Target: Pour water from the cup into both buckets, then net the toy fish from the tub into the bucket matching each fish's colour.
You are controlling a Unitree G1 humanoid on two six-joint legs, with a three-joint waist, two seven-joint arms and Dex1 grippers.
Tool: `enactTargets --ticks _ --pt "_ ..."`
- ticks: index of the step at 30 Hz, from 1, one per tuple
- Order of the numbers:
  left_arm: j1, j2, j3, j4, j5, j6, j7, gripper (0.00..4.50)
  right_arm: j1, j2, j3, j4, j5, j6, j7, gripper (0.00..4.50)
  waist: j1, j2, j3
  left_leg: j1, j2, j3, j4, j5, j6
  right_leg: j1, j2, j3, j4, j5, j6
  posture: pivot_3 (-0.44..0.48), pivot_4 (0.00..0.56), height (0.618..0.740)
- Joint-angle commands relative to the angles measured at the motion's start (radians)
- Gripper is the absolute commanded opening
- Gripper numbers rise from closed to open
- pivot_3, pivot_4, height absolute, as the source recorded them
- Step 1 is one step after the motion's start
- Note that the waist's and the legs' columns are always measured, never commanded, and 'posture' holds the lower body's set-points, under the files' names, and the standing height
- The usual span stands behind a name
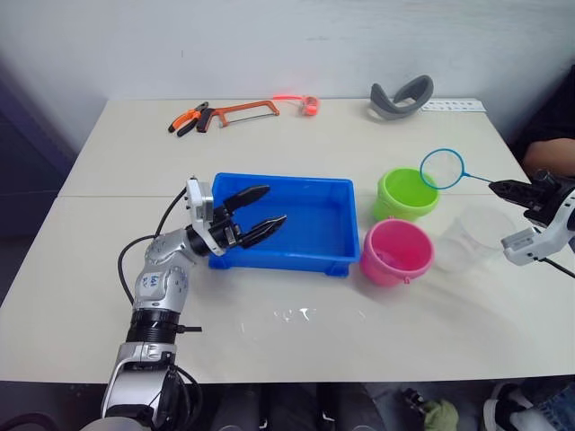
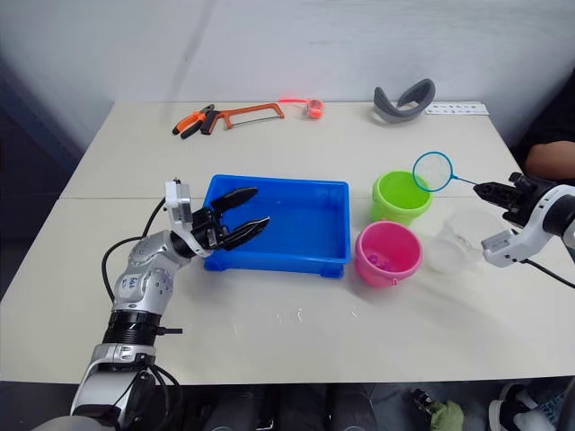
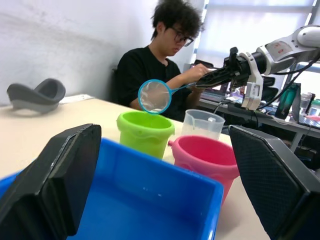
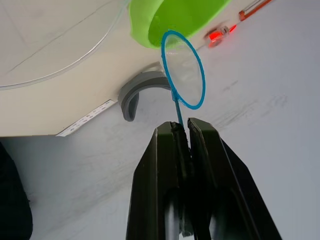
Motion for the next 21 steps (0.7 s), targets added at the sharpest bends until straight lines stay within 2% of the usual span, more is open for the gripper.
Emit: enactTargets --ticks 1,4,9,14,17,21 --pt "0.001 0.021 0.008 -0.065 -0.030 0.013 -0.018 4.41 0.020 -0.002 -0.109 -0.023 0.174 0.012 0.033 0.00 0.002 0.000 0.000 0.000 0.000 0.000 0.000 0.000 0.000 0.000 0.000 0.000 0.000 0.000 0.000 0.000 0.150 0.740" --pt "0.009 0.045 0.014 -0.098 -0.037 0.028 -0.033 4.41 0.085 0.017 -0.182 -0.062 0.396 -0.013 0.119 0.00 0.003 0.000 0.000 0.000 0.000 0.000 0.000 0.000 0.000 0.000 0.000 0.000 0.000 0.000 0.000 0.000 0.150 0.740" --pt "-0.002 0.111 0.033 -0.157 -0.063 0.071 -0.045 4.41 0.256 0.085 -0.295 -0.189 0.868 0.052 0.391 0.00 0.006 0.000 0.000 0.000 0.000 -0.002 0.001 0.000 0.000 0.001 0.000 -0.001 0.000 0.000 0.000 0.000 0.150 0.740" --pt "-0.026 0.245 0.066 -0.198 -0.122 0.198 -0.091 4.41 0.395 0.183 -0.400 -0.449 1.243 0.211 0.600 0.00 0.006 0.000 0.000 0.000 0.000 -0.003 0.001 0.000 0.001 0.001 -0.001 -0.002 0.000 0.000 0.000 0.000 0.150 0.740" --pt "0.006 0.357 0.078 -0.194 -0.121 0.263 -0.133 4.41 0.459 0.225 -0.419 -0.628 1.418 0.330 0.705 0.00 0.004 0.000 0.000 0.000 0.001 -0.004 0.001 0.000 0.001 0.002 -0.001 -0.002 0.000 0.000 0.000 0.000 0.150 0.740" --pt "0.105 0.462 0.114 -0.201 -0.086 0.233 -0.177 4.41 0.478 0.278 -0.370 -0.806 1.514 0.432 0.796 0.00 0.005 0.000 0.000 0.001 0.001 -0.004 0.001 0.000 0.001 0.002 -0.001 -0.002 0.000 0.000 0.000 0.000 0.150 0.740"
